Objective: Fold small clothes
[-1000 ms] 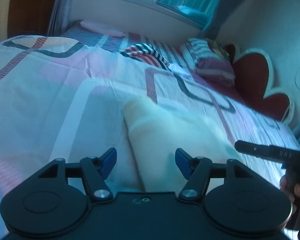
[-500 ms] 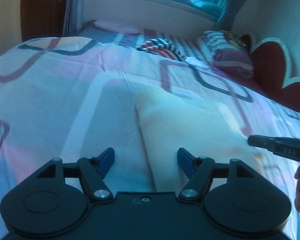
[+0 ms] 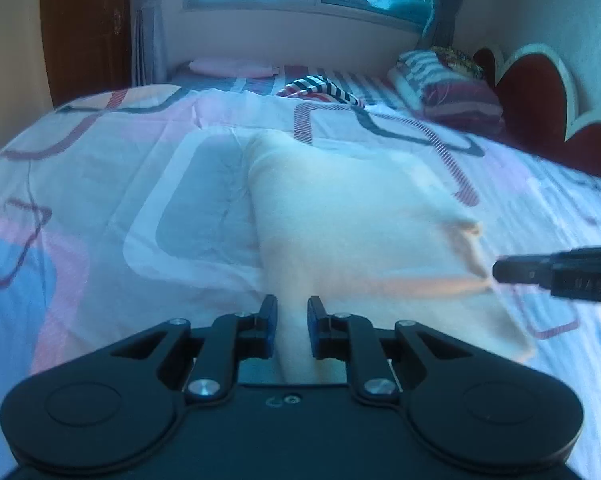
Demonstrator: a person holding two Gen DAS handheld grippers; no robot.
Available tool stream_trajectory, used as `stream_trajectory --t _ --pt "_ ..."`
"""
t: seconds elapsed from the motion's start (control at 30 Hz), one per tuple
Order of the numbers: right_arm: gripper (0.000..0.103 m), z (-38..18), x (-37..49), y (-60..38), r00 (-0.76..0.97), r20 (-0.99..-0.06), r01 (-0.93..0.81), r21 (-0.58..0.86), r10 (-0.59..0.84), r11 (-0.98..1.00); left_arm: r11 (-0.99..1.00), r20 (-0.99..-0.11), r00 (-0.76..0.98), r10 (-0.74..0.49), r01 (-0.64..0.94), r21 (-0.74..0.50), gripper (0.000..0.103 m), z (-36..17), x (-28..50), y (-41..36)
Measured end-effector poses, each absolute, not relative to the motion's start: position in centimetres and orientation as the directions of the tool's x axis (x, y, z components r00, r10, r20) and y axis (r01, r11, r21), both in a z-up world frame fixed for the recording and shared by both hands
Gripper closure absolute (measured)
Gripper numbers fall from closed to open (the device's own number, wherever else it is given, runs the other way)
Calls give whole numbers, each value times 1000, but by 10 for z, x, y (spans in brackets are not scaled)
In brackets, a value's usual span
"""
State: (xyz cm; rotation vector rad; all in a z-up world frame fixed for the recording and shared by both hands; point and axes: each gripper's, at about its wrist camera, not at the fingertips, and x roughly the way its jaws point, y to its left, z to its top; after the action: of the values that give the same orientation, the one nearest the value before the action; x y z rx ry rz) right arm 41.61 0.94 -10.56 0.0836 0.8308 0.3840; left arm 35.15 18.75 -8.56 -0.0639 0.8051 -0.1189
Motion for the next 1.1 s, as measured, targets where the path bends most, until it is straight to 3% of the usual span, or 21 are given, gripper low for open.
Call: stream_trajectory --t 0.03,0.37,0.7,1.0,1.03,1.07,1.1 --pt "87 -103 411 10 613 -704 -302 211 359 930 991 -714 687 -131 82 -104 79 -84 347 186" --pt "87 -120 383 5 553 -747 -308 227 368 924 993 -763 638 -106 114 -43 77 -98 334 161" --pt "87 -139 381 3 546 -753 -287 243 366 927 995 -754 656 -43 93 24 76 -103 320 153" --pt "87 -56 273 -18 668 -626 -325 241 403 914 999 -622 782 -43 33 -27 85 -25 195 166" --pt "86 -49 257 -20 679 -619 -319 236 395 918 999 -614 788 -50 41 -30 77 -19 180 162" --pt "84 -45 243 -22 687 -615 -310 234 387 922 999 -606 794 -52 41 -31 44 -13 168 158" --pt "74 -41 229 -25 697 -610 -300 230 377 926 1000 -586 810 -30 20 -24 16 -8 153 154"
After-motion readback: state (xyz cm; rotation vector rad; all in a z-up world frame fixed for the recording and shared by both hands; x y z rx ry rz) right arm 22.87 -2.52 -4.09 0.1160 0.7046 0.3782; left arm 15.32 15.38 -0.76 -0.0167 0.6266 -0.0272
